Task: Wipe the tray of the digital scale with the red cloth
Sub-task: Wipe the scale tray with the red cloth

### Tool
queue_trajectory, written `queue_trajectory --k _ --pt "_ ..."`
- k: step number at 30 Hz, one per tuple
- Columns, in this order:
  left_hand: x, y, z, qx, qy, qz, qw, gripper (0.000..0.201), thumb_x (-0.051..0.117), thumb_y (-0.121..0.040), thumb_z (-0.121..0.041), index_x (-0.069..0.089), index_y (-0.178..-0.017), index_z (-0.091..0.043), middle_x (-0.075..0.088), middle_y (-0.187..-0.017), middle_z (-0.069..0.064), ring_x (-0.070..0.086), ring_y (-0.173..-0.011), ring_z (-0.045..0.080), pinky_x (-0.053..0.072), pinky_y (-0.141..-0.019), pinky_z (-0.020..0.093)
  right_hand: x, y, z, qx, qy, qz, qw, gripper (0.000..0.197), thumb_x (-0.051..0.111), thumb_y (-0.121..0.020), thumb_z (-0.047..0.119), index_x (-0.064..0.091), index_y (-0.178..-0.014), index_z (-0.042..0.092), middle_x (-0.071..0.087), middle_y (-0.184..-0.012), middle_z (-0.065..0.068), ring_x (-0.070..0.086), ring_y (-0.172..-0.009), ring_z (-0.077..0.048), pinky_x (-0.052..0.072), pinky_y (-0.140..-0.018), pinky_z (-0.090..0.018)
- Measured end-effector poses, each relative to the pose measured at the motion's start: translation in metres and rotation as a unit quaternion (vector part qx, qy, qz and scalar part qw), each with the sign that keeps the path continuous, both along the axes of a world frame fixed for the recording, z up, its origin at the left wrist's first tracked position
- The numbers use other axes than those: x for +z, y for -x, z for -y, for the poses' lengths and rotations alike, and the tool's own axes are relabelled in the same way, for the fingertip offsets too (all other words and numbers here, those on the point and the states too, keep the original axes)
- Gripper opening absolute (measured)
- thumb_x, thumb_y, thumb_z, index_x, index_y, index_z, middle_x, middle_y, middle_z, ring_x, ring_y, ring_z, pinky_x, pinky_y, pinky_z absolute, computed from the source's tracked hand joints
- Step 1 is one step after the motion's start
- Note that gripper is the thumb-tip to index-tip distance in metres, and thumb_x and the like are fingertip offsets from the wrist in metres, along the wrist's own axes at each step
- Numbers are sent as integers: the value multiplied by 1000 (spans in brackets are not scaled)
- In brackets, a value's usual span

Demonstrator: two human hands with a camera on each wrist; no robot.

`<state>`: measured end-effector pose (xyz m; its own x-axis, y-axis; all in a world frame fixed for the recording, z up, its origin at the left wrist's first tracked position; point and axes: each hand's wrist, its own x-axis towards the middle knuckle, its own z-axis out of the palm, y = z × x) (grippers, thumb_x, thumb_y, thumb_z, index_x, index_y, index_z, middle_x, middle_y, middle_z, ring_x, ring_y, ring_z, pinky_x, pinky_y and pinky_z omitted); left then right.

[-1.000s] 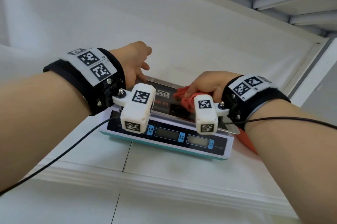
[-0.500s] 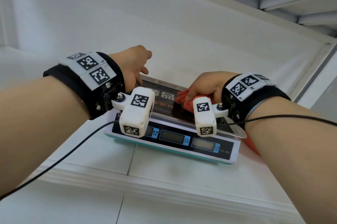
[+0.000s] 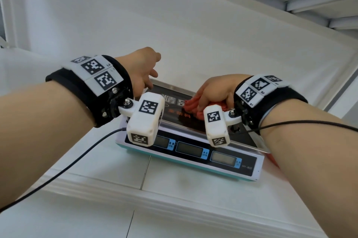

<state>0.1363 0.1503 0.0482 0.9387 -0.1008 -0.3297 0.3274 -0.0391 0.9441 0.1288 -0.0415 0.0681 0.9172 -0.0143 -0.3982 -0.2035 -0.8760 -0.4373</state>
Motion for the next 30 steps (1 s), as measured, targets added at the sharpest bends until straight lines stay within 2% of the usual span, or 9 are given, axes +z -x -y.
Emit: queue_trajectory --k 4,8,16,18,20,22,26,28,30 --pt "-3 -6 -3 31 -5 24 999 57 39 -95 -47 44 -135 -7 46 -135 19 43 -121 36 30 -106 58 0 -12 6 -35 -3 20 999 26 58 -92 -5 68 -113 6 73 -120 -3 64 -121 -25 45 -110 -46" --pt "-5 -13 -4 59 -38 48 996 55 40 -94 -47 50 -128 -5 50 -95 12 46 -80 28 37 -103 51 -12 -20 -1 -9 81 75 994 21 67 -90 5 70 -109 13 74 -118 1 67 -114 -20 49 -106 -43" --pt "-6 -16 -4 49 -31 52 997 58 39 -95 -46 42 -140 -9 52 -104 10 47 -118 36 33 -106 53 3 -18 -6 19 40 14 999 40 77 -72 2 74 -111 12 77 -111 -1 68 -112 -22 53 -101 -47" --pt "-7 -18 -6 49 -27 49 997 56 38 -96 -44 42 -140 -9 51 -109 6 41 -127 34 33 -106 53 2 -21 -5 0 48 42 998 34 71 -82 -1 71 -114 8 75 -115 -2 67 -115 -23 51 -104 -47" --pt "-8 -19 -8 51 -15 43 998 51 41 -97 -43 47 -134 -9 51 -103 6 41 -123 31 46 -91 51 -2 -23 -9 5 72 53 996 32 64 -89 -3 68 -119 6 73 -121 -1 64 -119 -22 48 -106 -46" --pt "-10 -19 -12 50 3 27 998 49 46 -93 -45 53 -123 -7 51 -115 12 46 -114 31 53 -73 44 -7 -23 -15 20 81 44 996 34 60 -92 -4 66 -124 7 69 -128 -1 61 -123 -23 48 -106 -44" --pt "-16 -24 -18 64 39 -5 997 54 53 -78 -49 56 -107 -3 40 -141 21 42 -126 35 40 -97 54 -4 -20 -29 54 51 33 997 35 65 -87 -6 72 -116 11 76 -113 0 69 -112 -22 56 -91 -39" --pt "-16 -26 -19 63 51 -17 997 53 53 -81 -48 51 -108 -2 29 -151 22 34 -136 34 36 -102 55 4 -18 -31 64 27 -15 997 39 67 -80 -9 72 -114 8 77 -111 -6 71 -107 -21 58 -92 -41" --pt "-14 -24 -18 55 54 -25 997 51 50 -87 -48 49 -112 -4 30 -151 22 46 -122 34 42 -95 52 9 -17 -32 58 17 -38 997 50 73 -67 -4 71 -116 5 75 -116 -11 70 -109 -22 57 -94 -42"
